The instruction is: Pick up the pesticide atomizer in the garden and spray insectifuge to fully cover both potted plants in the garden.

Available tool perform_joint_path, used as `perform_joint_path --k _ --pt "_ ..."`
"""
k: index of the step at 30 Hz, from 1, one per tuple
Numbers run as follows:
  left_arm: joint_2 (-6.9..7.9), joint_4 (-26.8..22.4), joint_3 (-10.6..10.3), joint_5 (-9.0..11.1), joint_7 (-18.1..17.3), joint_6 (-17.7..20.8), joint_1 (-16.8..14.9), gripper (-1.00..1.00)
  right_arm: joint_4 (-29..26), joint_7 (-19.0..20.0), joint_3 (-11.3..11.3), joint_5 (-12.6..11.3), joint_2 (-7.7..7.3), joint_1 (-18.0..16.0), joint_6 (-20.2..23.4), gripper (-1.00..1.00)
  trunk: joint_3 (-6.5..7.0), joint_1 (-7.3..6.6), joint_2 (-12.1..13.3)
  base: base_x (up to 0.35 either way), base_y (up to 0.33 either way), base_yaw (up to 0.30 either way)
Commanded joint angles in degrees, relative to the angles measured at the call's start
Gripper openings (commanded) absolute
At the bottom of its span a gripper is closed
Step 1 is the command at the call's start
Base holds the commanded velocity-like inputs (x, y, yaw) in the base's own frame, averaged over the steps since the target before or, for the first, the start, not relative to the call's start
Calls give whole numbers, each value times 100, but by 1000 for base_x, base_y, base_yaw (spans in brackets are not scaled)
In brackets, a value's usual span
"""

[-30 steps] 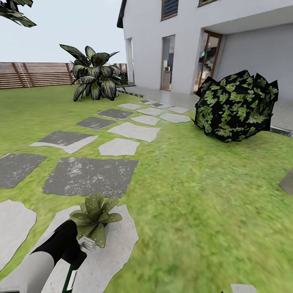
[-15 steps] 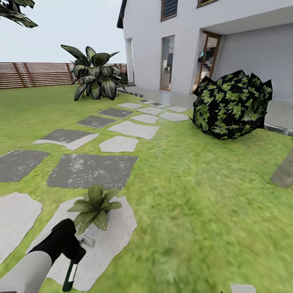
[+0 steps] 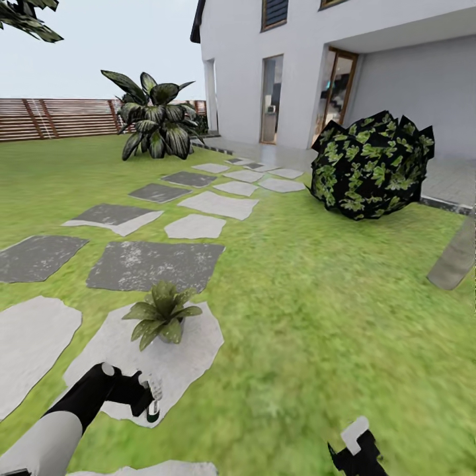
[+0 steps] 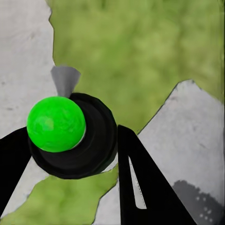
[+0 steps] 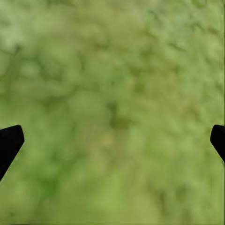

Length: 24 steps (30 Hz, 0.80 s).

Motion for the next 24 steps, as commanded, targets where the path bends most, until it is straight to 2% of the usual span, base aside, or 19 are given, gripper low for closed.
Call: perform_joint_path --k 1,2,6,8,10,11,15,21,24 --pt "-8 1 38 -28 -40 -91 -3 -100 -166 289 0 45 8 -11 -42 100 -5 -4 -2 -291 0 0" --pt "-12 7 38 -28 -40 -179 -3 -100 -322 566 29 45 12 -17 -49 100 -5 -4 -2 -284 0 0" --pt "-44 15 25 -32 -47 -334 -3 -100 -907 2136 75 45 43 -37 -60 100 -5 -4 -2 -140 0 0" --pt "-133 16 8 -43 -53 -448 -3 -100 -1195 2764 78 45 71 -54 -61 100 -5 -4 -2 -26 0 0" --pt "-206 16 -6 -54 -56 -628 -3 -100 -1402 3131 83 45 147 -80 -57 100 -5 -4 -2 -9 0 0" --pt "-252 16 -14 -65 -56 -735 -3 -100 -1499 3287 86 43 188 -127 -51 100 -5 -4 -2 -4 0 0" --pt "-343 16 -60 -98 -69 -847 -6 -100 -1591 3469 89 39 278 -306 -32 100 -5 -4 -2 -1 0 0" --pt "-455 24 -436 -98 -109 -855 -32 -100 -1592 3847 89 37 314 -530 -26 100 -5 -4 -2 0 0 0" --pt "-560 32 -609 -104 -117 -844 -37 -100 -1599 3960 144 38 451 -560 -28 100 -5 -4 -2 0 0 0"
